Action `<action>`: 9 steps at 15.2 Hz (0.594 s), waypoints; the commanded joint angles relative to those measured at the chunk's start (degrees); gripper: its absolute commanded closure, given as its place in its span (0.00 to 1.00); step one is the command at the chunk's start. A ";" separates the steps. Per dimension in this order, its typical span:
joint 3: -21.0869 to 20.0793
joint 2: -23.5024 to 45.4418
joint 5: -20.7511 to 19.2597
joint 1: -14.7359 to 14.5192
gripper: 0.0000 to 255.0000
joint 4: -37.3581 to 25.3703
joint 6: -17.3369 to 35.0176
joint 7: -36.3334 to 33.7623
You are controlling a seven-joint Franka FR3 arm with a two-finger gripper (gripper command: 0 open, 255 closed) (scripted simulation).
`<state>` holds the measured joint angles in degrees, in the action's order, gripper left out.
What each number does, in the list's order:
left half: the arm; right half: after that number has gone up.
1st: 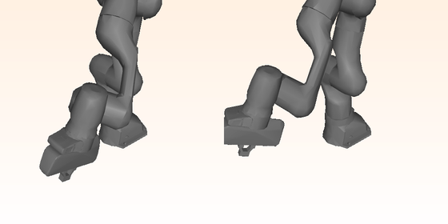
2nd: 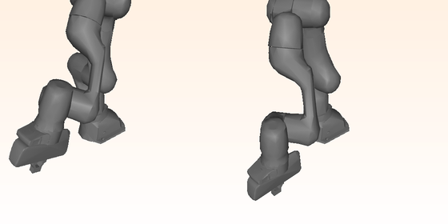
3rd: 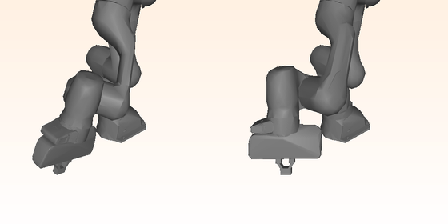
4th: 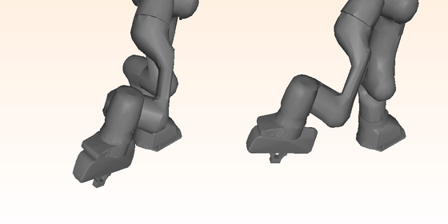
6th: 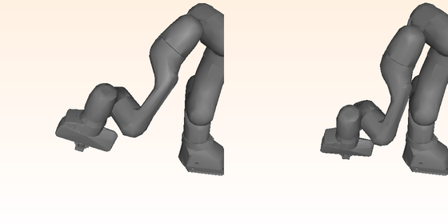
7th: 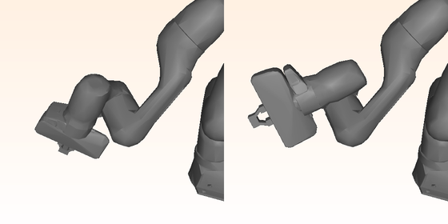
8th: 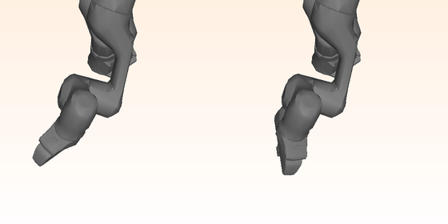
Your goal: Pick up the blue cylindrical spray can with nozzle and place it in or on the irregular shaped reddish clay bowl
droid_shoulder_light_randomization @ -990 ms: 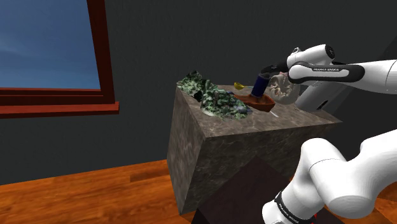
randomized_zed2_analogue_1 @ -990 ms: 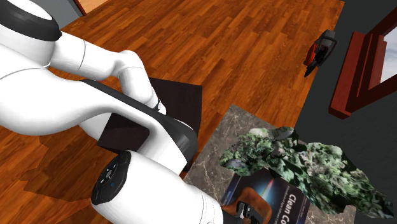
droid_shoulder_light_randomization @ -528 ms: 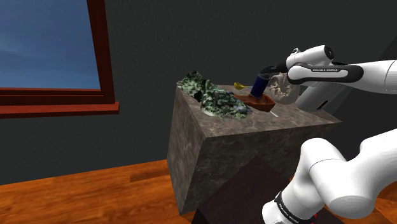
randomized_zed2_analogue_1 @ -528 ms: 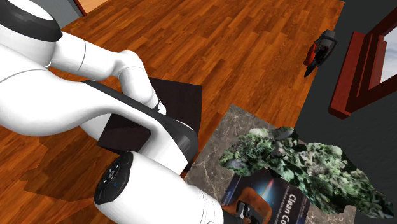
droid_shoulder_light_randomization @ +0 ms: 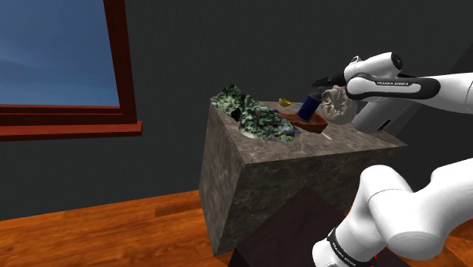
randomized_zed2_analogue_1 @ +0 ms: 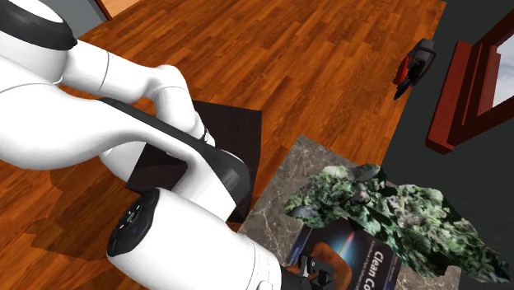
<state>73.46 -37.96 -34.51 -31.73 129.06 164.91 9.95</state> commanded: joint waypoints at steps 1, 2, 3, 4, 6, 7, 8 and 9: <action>-4.82 -2.49 -0.48 5.07 0.00 1.52 -2.77 0.00; -6.73 -3.67 -0.67 7.03 0.00 2.14 -4.02 -0.01; -6.73 -3.69 -0.71 7.02 0.00 2.13 -4.03 -0.04; -6.72 -3.69 -0.72 7.01 0.00 2.13 -4.03 -0.05; -6.72 -3.70 -0.73 7.01 0.00 2.13 -4.03 -0.05; -6.72 -3.70 -0.73 7.01 0.00 2.13 -4.03 -0.05; -6.72 -3.70 -0.73 7.01 0.00 2.13 -4.03 -0.05; -6.72 -3.70 -0.73 7.01 0.00 2.13 -4.03 -0.05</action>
<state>66.76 -41.65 -35.24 -24.74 131.18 160.88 9.90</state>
